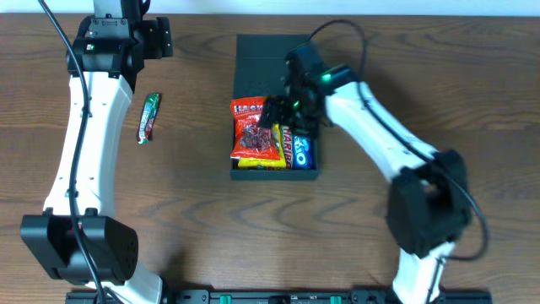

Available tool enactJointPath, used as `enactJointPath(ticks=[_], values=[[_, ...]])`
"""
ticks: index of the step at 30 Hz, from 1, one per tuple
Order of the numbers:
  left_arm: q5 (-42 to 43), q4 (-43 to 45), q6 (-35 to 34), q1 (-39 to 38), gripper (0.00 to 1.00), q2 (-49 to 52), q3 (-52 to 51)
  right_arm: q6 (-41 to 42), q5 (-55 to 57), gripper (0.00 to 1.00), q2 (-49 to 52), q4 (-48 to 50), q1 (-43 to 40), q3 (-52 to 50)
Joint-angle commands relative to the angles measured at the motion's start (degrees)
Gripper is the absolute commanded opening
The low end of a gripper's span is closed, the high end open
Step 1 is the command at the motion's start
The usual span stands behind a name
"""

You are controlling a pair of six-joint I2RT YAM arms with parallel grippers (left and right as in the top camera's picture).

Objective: Pack container
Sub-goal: 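Carry the red Hacks bag left and drop it into the box, then press the red bag down into the box with right gripper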

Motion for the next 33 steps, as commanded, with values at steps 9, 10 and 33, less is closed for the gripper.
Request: enactJointPath(ticks=[9,10,33], values=[[0.24,0.11,-0.42,0.09,0.95,0.35,0.20,-28.06,-17.90,0.01,-9.27,7.61,-1.42,0.48],[0.24,0.09,-0.42,0.09,0.95,0.35,0.20,-28.76,-19.23,0.01,-8.02,9.05,-1.18,-0.33],[0.28,-0.26,-0.42,0.09,0.95,0.35,0.20,-27.98,-26.93,0.01,16.74,25.29,0.50,-5.90]])
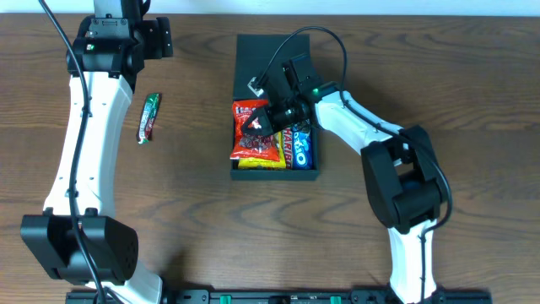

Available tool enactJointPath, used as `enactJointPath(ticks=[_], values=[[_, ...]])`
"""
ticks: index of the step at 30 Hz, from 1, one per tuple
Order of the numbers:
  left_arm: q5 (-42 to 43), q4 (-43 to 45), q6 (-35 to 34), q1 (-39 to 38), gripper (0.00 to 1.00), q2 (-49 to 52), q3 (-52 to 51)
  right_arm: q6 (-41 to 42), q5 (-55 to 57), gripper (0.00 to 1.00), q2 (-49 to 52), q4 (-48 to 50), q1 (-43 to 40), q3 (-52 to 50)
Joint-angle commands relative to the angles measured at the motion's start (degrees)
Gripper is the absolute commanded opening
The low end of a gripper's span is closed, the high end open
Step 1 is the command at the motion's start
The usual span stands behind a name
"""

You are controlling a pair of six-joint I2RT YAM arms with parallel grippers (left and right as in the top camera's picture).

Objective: Pack container
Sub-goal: 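Press the red bag down into the box with right gripper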

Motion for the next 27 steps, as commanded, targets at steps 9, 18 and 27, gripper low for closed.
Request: enactJointPath(ticks=[9,18,27], values=[[0.26,-0.17,-0.42,0.09,0.95,0.35,0.20,-4.17,0.76,0.02,1.90,-7.06,-0.39,-0.24],[0.26,-0.15,-0.42,0.09,0.95,0.35,0.20,-9.62,-0.63,0.01,-8.94,-12.26,-0.57,-0.24],[0.26,-0.15,-0.44,0.09,0.95,0.35,0.20,-16.65,8.50,0.01,-8.59,-20.41,2.75,-0.44]])
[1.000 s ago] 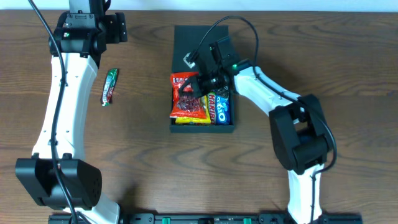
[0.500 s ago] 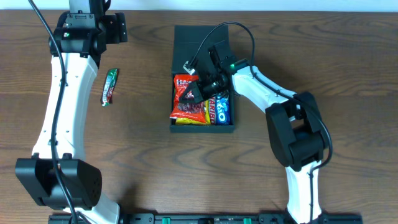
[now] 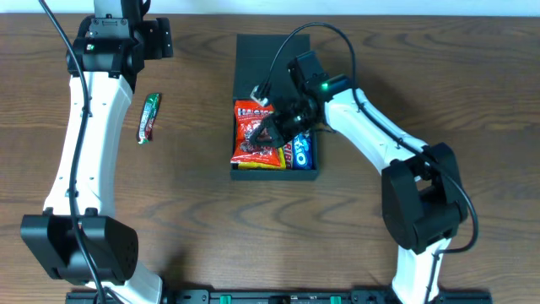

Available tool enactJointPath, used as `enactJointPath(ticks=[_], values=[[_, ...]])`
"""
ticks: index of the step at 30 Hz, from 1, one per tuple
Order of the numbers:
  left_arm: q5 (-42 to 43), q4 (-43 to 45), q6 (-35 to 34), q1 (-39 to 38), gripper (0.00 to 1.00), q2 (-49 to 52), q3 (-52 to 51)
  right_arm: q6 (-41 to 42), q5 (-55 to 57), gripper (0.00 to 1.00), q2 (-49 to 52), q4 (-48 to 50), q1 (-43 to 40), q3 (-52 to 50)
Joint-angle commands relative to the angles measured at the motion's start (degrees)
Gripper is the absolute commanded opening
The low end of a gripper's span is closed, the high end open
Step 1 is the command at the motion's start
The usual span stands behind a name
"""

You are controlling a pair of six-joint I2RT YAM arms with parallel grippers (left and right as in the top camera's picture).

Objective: Pack container
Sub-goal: 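Press the red bag down into the box with right gripper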

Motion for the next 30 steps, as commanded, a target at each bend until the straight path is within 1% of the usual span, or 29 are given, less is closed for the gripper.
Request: enactJointPath(ticks=[1,8,14,19,22,25,30], values=[[0.26,-0.04,-0.42,0.09,0.95,0.35,0.20,-3.21,5.81,0.01,0.70,-0.63,2.08,-0.48],[0.26,-0.13,-0.39,0.09,0.95,0.35,0.20,-3.56,6.56,0.01,6.23,-0.94,3.02,-0.48],[0.26,-0.22,-0.39,0.09,0.95,0.35,0.20,-2.62,6.88,0.01,6.03,-1.60,2.27,-0.13],[0.26,-0.22,-0.39,0.09,0.95,0.35,0.20,-2.54,-1.75,0.01,2.62,-2.12,0.52,2.32],[0.26,-0.22,-0.39,0.09,0.95,0.35,0.20,-2.49,-1.95,0.01,-0.39,0.96,-0.76,3.23],[0.26,-0.22,-0.39,0.09,0.95,0.35,0.20,-2.47,-1.86,0.01,-0.83,4.70,-1.70,3.23],[0.28,-0.22,-0.42,0.09,0.95,0.35,0.20,-1.99,4.98,0.01,1.86,7.74,-1.75,3.19]])
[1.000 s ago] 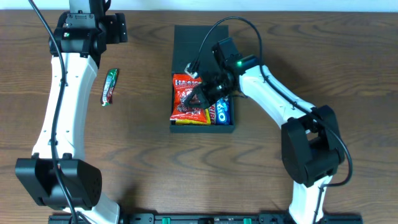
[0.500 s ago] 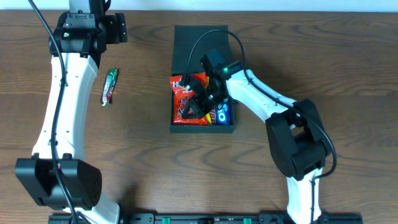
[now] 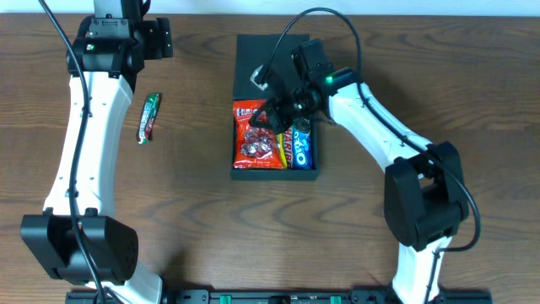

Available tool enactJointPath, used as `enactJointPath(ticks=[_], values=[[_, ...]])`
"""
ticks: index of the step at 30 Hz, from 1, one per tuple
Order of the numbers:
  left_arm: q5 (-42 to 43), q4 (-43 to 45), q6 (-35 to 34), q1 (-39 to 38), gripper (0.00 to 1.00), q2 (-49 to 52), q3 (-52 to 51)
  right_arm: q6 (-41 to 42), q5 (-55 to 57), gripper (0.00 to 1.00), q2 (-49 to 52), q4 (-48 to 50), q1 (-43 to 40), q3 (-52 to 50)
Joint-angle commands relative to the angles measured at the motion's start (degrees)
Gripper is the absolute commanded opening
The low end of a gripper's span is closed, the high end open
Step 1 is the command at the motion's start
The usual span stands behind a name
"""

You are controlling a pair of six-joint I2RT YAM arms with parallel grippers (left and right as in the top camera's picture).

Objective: Pack container
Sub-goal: 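Press the red bag down into the box with right gripper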

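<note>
The black container (image 3: 253, 63) lies open at the table's middle. In its near half are a red snack bag (image 3: 256, 139), a yellow Haribo pack (image 3: 288, 149) and a blue Oreo pack (image 3: 306, 145). My right gripper (image 3: 271, 116) hangs over the red bag's upper right corner; its fingers look spread, and the bag lies flat below them. A green candy bar (image 3: 149, 116) rests on the wood to the left of the container. My left gripper (image 3: 159, 38) is at the far left back, away from everything, its jaws unclear.
The left arm (image 3: 80, 143) runs down the table's left side, close to the green bar. A white tag and black cable (image 3: 258, 80) hang over the container's bare far half. The right arm's base (image 3: 426, 203) stands at the right.
The red bag was tilted with the right gripper low on it; now it lies straight and flat, covering the yellow wrapper below it. The gripper has moved up toward the bag's top corner.
At first the right gripper was over the packs beside the red bag, which lay above a yellow wrapper. Then it was at the bag's top with the bag tilted, then lower with the bag still askew. Now the bag sits flat. Left arm and green bar never moved.
</note>
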Motion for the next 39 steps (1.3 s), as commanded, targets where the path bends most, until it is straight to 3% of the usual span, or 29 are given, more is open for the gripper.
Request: enactJointPath(ticks=[1,9,20,31,39], values=[[0.28,-0.15,-0.44,0.09,0.95,0.35,0.20,0.26,4.44,0.01,2.16,1.18,-0.02,0.26],[0.26,-0.15,-0.42,0.09,0.95,0.35,0.20,2.36,5.25,0.01,9.31,4.55,-0.17,0.26],[0.26,-0.15,-0.42,0.09,0.95,0.35,0.20,3.45,-1.99,0.01,7.93,4.42,-1.46,6.19],[0.28,-0.15,-0.44,0.09,0.95,0.35,0.20,2.97,9.20,0.01,8.59,6.10,-0.50,6.34],[0.26,-0.17,-0.42,0.09,0.95,0.35,0.20,3.23,9.73,0.01,11.52,6.29,0.15,6.36]])
